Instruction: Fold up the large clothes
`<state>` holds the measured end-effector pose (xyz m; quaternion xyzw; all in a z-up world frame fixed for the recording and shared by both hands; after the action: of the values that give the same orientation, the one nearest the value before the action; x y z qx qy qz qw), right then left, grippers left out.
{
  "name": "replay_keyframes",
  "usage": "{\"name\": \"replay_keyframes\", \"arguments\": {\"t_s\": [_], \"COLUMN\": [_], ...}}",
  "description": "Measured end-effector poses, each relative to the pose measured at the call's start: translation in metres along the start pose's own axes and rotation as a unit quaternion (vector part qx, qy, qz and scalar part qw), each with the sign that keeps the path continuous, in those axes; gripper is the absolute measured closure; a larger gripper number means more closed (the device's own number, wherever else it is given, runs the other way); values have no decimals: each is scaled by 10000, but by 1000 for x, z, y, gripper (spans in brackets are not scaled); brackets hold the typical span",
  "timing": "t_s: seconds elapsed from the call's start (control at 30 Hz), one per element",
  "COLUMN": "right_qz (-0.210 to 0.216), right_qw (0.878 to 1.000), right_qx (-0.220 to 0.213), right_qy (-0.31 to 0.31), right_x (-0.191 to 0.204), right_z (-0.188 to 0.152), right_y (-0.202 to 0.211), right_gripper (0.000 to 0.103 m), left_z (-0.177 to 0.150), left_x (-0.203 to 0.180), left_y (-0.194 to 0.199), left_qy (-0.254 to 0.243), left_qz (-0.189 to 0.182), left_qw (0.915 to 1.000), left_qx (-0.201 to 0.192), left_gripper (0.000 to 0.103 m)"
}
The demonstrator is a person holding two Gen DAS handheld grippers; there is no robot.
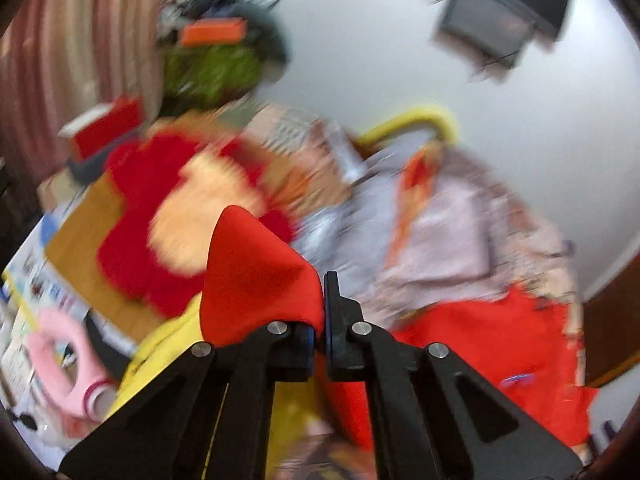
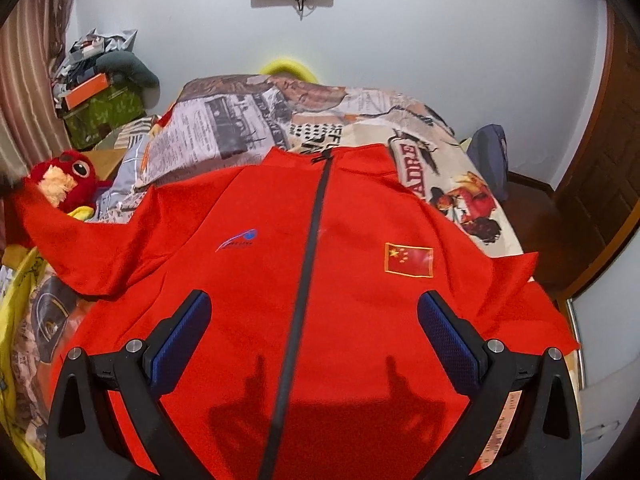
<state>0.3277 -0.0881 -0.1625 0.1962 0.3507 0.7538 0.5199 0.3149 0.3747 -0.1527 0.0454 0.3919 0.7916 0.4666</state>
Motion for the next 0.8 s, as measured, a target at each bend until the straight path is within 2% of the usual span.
{"name": "replay_keyframes", "arguments": {"t_s": [0.07,0.17,0.27,0.37,0.5,0.53,0.67,0.8], "right_qz": [20,182,295,212,139,139,100,31], "right_qw": [10000,9995,9989,9989,9988,9988,9992,9992], "right_qx": [-53,-206,-329,-410,-476,-471,-313,-95], "right_qy": [-50,-128,-126,-12,-20,-40,-224,-395], "right_x": [-7,-17,-25,-34,-54,-58,-85,-107], "right_z": [0,1,5,9,10,8,-5,-22], "right_y": [3,11,17,22,26,27,19,8], "right_gripper": [1,1,1,1,1,1,1,1], "left_z": [22,38,35,13,-39,-60,-141,-218], "left_x": [-51,-120,-188,-246,-311,-328,-368,-382], "left_y": [20,43,49,39,11,1,-31,-60], "left_qy": [-281,-664,-955,-1235,-1752,-1920,-2441,-2939], "left_qz": [-346,-845,-1356,-1710,-2044,-2135,-2220,-2096], "left_qw": [9986,9928,9849,9771,9629,9571,9377,9160], "left_qx": [-296,-539,-489,-276,191,393,1088,1753], "left_gripper": [101,101,101,101,101,101,101,101]}}
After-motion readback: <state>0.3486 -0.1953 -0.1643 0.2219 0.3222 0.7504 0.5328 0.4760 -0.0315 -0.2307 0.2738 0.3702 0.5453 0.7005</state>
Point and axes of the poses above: each gripper's, at about its wrist camera, not at the fingertips, and y roughly against the way its jaws point, x to its left, z to its top, the point moved 7 cm from there along -y, roughly the way its jaws point, and after that the axes turned 3 degrees about -z, right-handed, at the moved point
